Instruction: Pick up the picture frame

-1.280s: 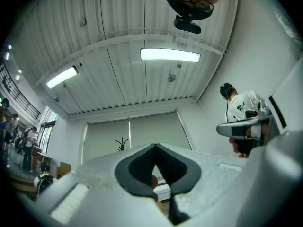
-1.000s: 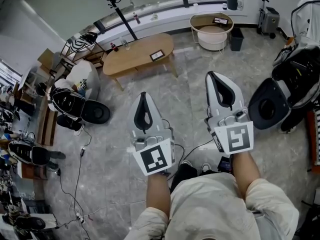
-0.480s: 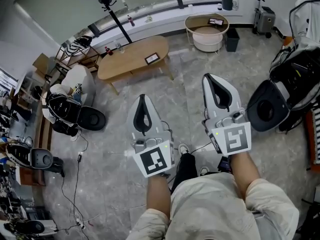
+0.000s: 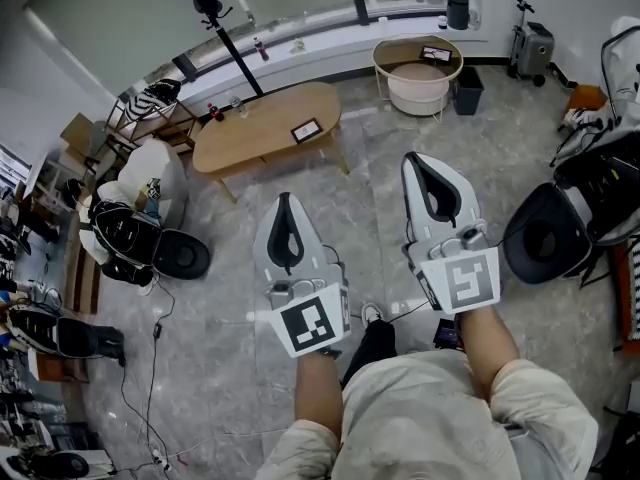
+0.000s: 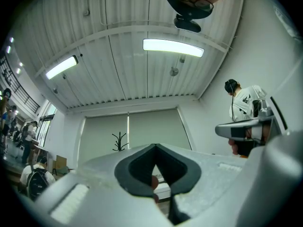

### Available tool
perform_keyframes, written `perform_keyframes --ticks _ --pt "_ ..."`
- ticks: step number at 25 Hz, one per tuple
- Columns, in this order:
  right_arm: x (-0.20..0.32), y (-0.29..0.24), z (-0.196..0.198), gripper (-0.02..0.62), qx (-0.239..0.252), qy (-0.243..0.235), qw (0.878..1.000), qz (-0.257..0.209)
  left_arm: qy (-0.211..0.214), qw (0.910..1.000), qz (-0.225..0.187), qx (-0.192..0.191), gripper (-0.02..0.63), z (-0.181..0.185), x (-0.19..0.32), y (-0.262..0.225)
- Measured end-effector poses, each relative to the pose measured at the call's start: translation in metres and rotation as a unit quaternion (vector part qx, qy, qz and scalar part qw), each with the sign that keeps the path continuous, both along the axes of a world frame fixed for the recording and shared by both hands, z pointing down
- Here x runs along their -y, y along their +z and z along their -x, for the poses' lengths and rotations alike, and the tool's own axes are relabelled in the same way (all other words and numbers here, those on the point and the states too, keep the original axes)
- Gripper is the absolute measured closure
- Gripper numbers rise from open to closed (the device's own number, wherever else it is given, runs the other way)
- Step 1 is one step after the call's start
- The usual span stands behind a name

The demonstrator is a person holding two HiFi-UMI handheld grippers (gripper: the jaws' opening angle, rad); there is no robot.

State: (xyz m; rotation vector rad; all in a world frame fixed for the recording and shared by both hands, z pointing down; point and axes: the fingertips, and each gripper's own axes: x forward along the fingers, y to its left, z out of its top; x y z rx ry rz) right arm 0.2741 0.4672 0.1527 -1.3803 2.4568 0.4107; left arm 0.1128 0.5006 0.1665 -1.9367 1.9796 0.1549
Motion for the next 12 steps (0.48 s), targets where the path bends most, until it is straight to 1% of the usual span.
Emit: perform_keyframes --ticks 5,12 --pt "0.045 0.0 0.022 0.594 -0.008 0.002 1.0 0.007 0.001 1.0 0.005 -0.004 0.603 0.022 0.044 -0.002" --pt "0.097 0.002 0.066 0.594 -0.019 0.007 1.0 0.017 0.003 0.9996 0.022 -0.017 0.603 0.065 0.097 0.002"
